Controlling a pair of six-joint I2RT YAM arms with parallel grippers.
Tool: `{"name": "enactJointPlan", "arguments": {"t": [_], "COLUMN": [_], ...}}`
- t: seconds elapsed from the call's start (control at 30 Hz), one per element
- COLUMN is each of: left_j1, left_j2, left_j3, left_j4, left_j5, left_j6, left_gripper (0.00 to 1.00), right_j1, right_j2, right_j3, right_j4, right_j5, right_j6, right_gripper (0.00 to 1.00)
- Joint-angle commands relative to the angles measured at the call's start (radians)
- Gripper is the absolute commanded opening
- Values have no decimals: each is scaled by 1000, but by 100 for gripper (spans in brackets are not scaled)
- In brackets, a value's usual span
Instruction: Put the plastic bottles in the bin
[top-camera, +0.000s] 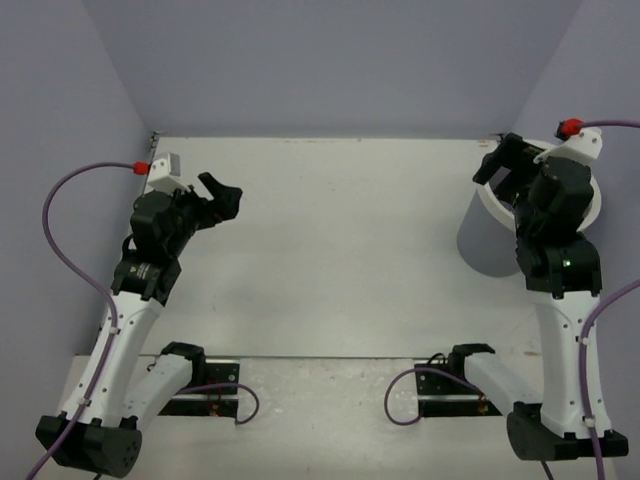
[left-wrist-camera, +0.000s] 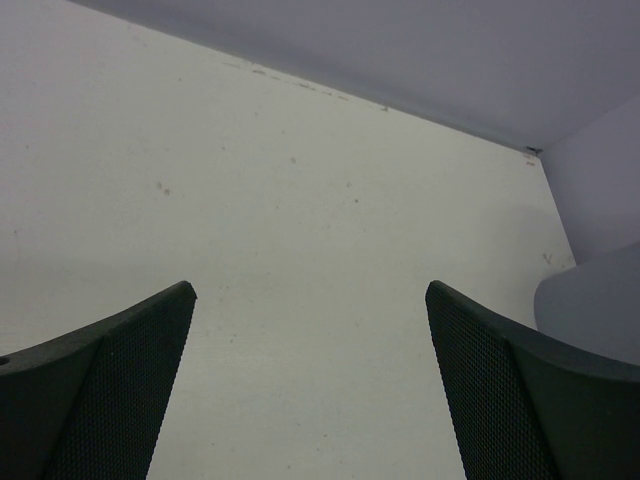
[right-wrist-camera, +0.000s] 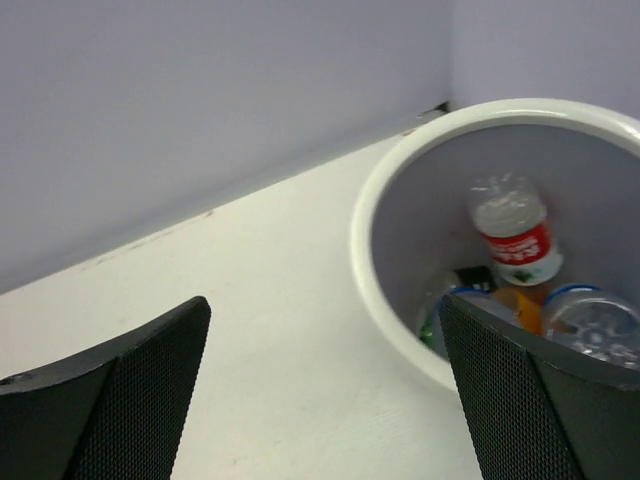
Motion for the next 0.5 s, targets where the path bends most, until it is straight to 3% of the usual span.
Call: {"name": "enactJointPlan", "arguments": {"t": [0.0, 0.07, 0.2, 0.47], "left_j1": [6, 6, 6, 6], "left_j2": [4, 0, -5, -19], "left_j3": [-9, -29, -50, -101], "left_j4": [-12, -12, -23, -29], "left_j5": [25, 26, 3, -41], "left_j6": [31, 26, 27, 18], "left_gripper": [100, 100, 100, 100], "right_j1": [142, 280, 416, 572], "right_j2": [-40, -15, 37, 25], "right_j3": [-67, -115, -188, -481], "right_j4": [24, 52, 85, 340], "right_j5": [-154, -136, 4, 33], "right_j6": [14, 12, 69, 194], "right_gripper": [99, 99, 99, 99]}}
